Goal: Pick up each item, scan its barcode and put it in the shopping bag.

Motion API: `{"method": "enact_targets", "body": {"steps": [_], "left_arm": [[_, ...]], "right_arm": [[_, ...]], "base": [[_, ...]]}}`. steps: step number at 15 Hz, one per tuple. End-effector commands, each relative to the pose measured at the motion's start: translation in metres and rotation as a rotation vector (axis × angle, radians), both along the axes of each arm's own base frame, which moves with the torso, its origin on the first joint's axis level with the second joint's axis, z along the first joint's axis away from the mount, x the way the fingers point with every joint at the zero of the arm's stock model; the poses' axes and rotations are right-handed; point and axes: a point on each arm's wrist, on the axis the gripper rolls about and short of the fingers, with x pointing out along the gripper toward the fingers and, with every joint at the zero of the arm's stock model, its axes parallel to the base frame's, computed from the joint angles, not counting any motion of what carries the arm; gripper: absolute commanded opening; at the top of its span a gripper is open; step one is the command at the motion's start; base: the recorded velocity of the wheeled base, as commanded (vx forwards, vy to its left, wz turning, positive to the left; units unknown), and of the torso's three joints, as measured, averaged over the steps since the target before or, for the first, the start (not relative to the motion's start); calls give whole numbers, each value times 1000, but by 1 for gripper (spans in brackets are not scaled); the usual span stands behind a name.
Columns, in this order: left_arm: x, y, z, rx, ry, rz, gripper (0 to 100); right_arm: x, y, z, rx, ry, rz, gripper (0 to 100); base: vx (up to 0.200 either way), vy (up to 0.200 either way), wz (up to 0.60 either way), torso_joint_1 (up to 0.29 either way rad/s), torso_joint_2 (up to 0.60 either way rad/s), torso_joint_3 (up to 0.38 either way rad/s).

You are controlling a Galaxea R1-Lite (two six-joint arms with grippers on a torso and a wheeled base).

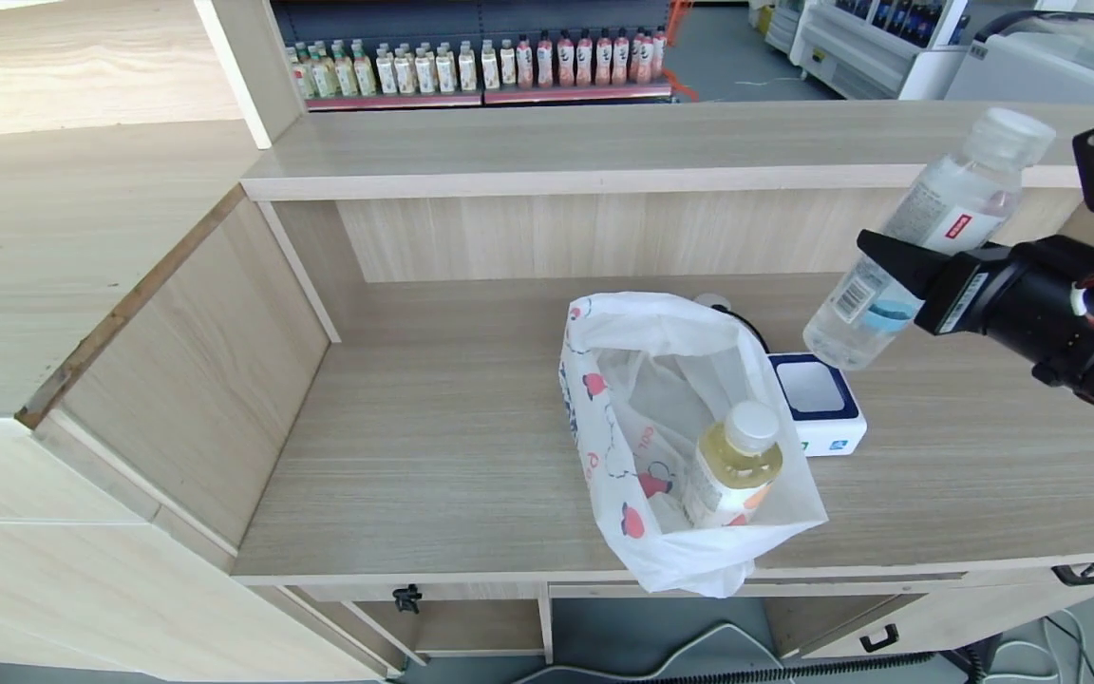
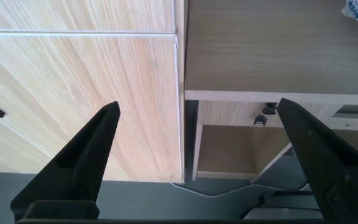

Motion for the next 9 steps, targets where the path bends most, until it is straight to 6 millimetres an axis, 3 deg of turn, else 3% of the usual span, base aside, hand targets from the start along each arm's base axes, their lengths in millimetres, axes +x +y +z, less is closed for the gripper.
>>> {"method": "enact_targets", "body": {"steps": [1,4,6,9], "left_arm": [[0,0,0,0,0,0,100],[0,0,0,2,0,0,100],[0,0,0,2,0,0,100],[0,0,0,2,0,0,100]], "right_arm": [[38,8,-31,-49,36,-10,0],[77,22,-56,-44,-30,37,0],[90,37,-69,-39,-36,99,0],[89,56,-83,-52,2,225,0]], "base": [[0,0,0,0,0,0],[0,0,0,0,0,0],[0,0,0,0,0,0],[0,0,0,0,0,0]]}}
